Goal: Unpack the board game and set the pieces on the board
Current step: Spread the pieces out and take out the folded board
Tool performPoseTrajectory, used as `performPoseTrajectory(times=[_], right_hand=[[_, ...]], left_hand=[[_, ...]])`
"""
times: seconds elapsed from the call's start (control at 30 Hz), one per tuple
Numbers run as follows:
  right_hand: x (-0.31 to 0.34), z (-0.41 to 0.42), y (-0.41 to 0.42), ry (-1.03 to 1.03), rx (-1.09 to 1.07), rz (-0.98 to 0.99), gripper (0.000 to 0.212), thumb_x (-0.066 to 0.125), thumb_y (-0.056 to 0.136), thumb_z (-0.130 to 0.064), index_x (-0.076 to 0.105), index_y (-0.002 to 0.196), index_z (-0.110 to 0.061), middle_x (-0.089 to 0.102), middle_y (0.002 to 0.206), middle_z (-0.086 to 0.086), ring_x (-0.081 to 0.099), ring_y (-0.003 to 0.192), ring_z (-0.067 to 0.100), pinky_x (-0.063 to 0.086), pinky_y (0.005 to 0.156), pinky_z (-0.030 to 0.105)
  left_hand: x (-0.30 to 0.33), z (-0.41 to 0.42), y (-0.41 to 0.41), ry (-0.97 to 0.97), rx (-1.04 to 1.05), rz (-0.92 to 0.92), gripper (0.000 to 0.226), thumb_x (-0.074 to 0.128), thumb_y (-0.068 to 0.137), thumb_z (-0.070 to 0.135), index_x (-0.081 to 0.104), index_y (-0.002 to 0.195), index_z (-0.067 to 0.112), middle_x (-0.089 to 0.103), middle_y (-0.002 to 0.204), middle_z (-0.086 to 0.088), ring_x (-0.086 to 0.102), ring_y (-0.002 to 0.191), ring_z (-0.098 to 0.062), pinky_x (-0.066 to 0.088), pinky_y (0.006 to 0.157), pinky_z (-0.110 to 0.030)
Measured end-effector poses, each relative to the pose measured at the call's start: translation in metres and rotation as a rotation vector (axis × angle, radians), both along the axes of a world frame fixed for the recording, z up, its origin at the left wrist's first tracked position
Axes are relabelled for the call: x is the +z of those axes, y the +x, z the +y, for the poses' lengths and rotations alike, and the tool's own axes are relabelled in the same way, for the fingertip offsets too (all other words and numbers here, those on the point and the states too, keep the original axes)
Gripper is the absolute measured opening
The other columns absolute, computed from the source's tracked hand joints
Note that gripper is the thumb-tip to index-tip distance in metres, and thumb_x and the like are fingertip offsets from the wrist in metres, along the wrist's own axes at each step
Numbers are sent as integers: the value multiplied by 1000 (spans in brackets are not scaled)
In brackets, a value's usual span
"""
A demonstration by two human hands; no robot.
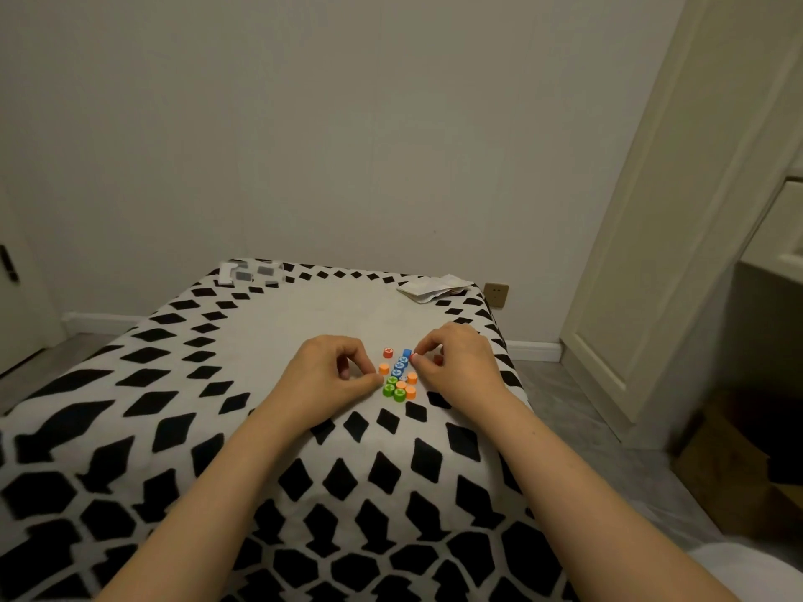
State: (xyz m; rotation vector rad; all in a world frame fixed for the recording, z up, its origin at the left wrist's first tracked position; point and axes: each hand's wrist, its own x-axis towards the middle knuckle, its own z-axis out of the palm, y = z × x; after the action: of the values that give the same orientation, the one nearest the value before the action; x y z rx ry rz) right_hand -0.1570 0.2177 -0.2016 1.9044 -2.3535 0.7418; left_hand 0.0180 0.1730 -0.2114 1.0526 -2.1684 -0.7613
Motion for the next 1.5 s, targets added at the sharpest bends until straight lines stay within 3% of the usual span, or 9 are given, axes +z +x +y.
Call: performPoseTrajectory(times=[0.2, 0.43, 0.57, 0.67, 0.77, 0.93, 1.17, 1.33, 1.5], right_hand=[[12, -3, -3, 117, -12, 173, 24, 55, 89, -38, 65, 108, -28, 60, 111, -4, 50, 111, 16, 36, 98, 36], [13, -10, 6, 140, 66, 164, 24, 51, 92, -29, 61, 113, -34, 53, 124, -2, 43, 118, 17, 32, 101, 38], [11, -16, 5, 150, 84, 60, 28, 48, 92, -22, 62, 114, -34, 54, 124, -1, 47, 114, 17, 37, 102, 40], [12, -21, -3, 100, 74, -92, 30, 49, 92, -17, 63, 112, -33, 56, 125, -1, 53, 112, 17, 45, 99, 42], [15, -26, -14, 37, 59, -179, 29, 49, 92, -13, 65, 109, -29, 59, 122, -3, 55, 105, 13, 49, 92, 33], [16, -53, -34, -47, 0, -250, 25, 51, 91, -12, 69, 103, -24, 64, 113, -4, 54, 92, 8, 47, 83, 26], [9, -91, -55, -135, -86, -293, 25, 50, 90, -8, 69, 98, -20, 64, 104, -2, 56, 86, 11, 46, 75, 25], [0, -110, -66, -282, -211, -287, 26, 49, 86, -6, 71, 96, -16, 69, 101, 3, 61, 92, 20, 51, 84, 37], [-11, -117, -70, -322, -225, -269, 28, 48, 86, -5, 72, 92, -17, 68, 101, 0, 60, 94, 17, 50, 84, 34]], left_hand=[[-1, -4, -2, -63, 38, -1, 18, 61, 84, 38, 65, 78, 21, 62, 83, 4, 54, 77, -14, 48, 70, -27], [-1, -11, -4, -62, 56, 90, 22, 46, 93, 33, 65, 85, 25, 64, 94, 8, 57, 88, -8, 47, 78, -26], [-1, -16, -7, -49, 69, 127, 21, 45, 94, 32, 64, 89, 23, 63, 93, 10, 56, 87, -6, 44, 73, -21], [-1, -25, -11, -48, 67, 122, 21, 46, 94, 33, 64, 89, 25, 64, 93, 10, 58, 86, -8, 48, 76, -25], [3, -39, -16, -57, 71, 107, 20, 47, 94, 33, 65, 91, 23, 65, 94, 9, 59, 85, -7, 49, 79, -27], [10, -75, -40, -75, 81, 67, 20, 50, 93, 28, 66, 97, 16, 65, 96, 4, 59, 88, -13, 50, 82, -32], [5, -122, -89, -148, 54, -55, 11, 57, 89, 23, 63, 98, 21, 63, 103, 4, 57, 88, -13, 51, 83, -33], [-3, -147, -111, -224, 54, -101, 28, 64, 81, 17, 60, 108, 22, 53, 120, -1, 51, 108, -20, 45, 91, -34], [-7, -160, -123, -335, 23, -98, 41, 65, 82, 18, 57, 122, 19, 52, 128, -2, 46, 119, -21, 42, 97, -35]])
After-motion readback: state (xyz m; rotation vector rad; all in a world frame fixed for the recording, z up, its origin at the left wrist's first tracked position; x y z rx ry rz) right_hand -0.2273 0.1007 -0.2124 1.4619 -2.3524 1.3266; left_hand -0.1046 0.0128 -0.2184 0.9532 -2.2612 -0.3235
